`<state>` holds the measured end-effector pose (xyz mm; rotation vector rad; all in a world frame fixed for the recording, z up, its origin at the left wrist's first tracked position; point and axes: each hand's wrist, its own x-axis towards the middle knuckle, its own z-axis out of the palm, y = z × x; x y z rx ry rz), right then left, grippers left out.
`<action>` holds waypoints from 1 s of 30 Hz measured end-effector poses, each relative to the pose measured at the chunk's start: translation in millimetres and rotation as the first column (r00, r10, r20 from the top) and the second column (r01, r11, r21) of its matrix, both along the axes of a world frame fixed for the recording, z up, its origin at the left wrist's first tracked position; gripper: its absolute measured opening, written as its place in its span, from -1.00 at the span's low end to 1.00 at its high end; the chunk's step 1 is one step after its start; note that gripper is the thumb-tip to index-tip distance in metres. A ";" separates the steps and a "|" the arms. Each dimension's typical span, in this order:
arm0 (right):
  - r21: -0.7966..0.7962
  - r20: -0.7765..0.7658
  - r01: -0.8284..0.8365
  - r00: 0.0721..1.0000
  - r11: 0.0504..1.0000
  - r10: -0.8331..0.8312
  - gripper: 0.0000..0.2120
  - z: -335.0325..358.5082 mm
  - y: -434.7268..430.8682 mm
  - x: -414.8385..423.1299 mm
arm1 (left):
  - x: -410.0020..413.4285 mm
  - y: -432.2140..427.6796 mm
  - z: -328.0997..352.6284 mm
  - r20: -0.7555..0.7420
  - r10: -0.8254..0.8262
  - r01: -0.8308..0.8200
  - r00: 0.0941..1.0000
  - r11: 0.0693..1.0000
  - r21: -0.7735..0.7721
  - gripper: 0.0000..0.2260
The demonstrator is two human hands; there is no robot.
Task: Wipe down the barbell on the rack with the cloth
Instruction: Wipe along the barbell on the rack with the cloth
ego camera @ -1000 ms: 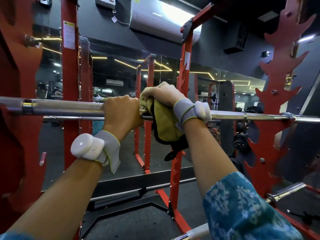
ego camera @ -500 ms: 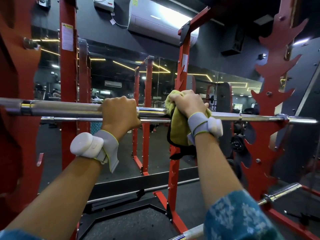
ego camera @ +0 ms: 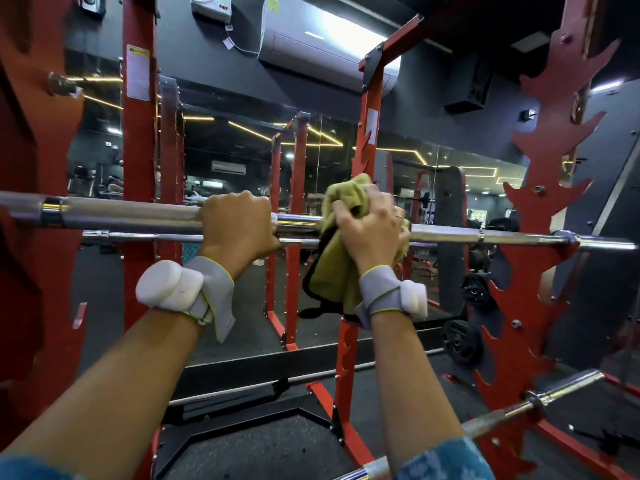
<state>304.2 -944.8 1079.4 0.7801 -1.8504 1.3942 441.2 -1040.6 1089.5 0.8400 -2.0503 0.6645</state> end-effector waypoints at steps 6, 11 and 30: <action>-0.156 -0.007 0.016 1.000 0.988 -0.017 -0.40 -22.6 4.5 -5.5 | -2.3 0.1 0.0 -0.014 0.011 -0.010 1.000 1.000 0.002 -0.75; -0.159 -0.216 -0.049 0.976 0.986 0.014 -0.47 -47.5 -5.7 1.3 | -3.5 -1.0 -1.4 -0.024 0.026 -0.026 0.999 1.000 0.000 -0.73; -0.878 0.128 -0.139 0.853 0.457 0.505 -0.57 -53.6 -10.9 -12.9 | -2.7 -2.7 -0.9 -0.006 0.021 -0.022 1.000 1.000 -0.013 -0.75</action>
